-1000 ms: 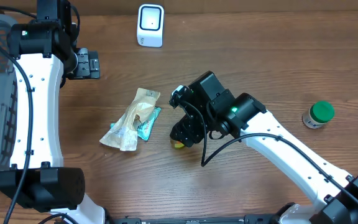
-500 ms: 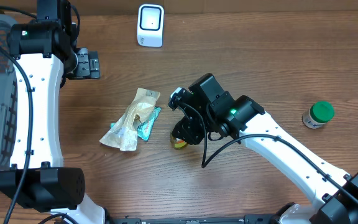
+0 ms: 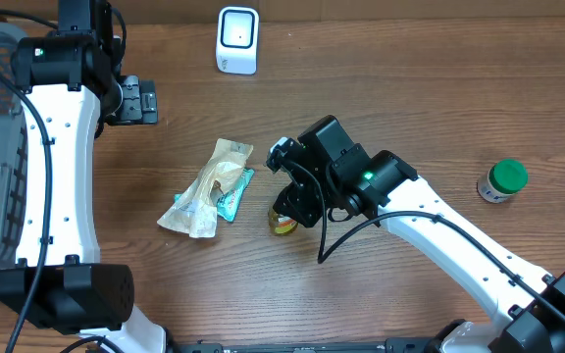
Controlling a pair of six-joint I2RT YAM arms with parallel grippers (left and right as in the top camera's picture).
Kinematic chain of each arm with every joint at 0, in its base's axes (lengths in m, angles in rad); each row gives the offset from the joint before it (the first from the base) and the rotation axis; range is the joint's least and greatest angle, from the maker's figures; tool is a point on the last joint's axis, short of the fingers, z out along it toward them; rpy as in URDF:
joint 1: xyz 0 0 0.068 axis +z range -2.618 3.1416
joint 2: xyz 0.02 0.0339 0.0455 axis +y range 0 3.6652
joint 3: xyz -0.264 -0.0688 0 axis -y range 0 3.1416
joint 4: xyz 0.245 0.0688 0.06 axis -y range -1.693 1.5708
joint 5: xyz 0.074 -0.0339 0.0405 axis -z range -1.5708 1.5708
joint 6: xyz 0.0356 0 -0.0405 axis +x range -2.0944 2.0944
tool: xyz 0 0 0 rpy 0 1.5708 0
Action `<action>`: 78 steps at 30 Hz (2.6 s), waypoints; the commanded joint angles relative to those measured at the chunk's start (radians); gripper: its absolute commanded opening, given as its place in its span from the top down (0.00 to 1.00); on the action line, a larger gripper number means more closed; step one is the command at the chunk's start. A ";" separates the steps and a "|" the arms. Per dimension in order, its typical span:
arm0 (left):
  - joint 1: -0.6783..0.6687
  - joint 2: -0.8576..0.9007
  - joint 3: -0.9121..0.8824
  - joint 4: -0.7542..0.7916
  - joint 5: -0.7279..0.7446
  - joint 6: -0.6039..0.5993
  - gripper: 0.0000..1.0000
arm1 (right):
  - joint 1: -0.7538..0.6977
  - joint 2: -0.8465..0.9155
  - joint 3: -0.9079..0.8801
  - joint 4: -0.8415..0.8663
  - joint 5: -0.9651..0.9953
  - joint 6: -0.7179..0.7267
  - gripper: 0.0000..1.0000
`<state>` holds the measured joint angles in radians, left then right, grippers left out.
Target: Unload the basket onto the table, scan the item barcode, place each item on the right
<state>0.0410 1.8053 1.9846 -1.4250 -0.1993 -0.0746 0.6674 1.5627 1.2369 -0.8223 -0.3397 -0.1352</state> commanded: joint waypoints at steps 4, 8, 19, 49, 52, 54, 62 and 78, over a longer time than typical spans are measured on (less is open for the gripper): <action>-0.002 0.001 0.012 0.000 -0.010 0.007 0.00 | 0.000 0.003 -0.010 0.006 -0.009 0.058 0.74; -0.002 0.001 0.012 0.000 -0.010 0.007 0.00 | 0.000 0.003 -0.010 0.006 -0.009 0.058 0.77; -0.002 0.001 0.012 0.000 -0.010 0.007 0.00 | 0.000 0.003 -0.010 0.029 0.132 0.319 0.80; -0.002 0.001 0.012 0.000 -0.010 0.007 0.01 | 0.000 0.002 0.061 -0.014 0.473 0.820 0.84; -0.002 0.001 0.012 0.000 -0.010 0.007 0.00 | 0.000 0.001 0.093 -0.043 0.506 0.820 0.83; -0.002 0.001 0.012 0.000 -0.010 0.007 0.00 | 0.001 -0.003 0.105 -0.051 0.515 0.820 0.83; -0.002 0.001 0.012 0.000 -0.010 0.007 0.00 | 0.048 -0.014 0.106 -0.063 0.700 0.857 0.83; -0.002 0.001 0.012 0.000 -0.010 0.007 0.00 | 0.175 -0.012 0.106 -0.090 0.921 0.981 0.79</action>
<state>0.0410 1.8053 1.9846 -1.4250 -0.1997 -0.0746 0.8448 1.5631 1.3014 -0.9150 0.5301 0.8089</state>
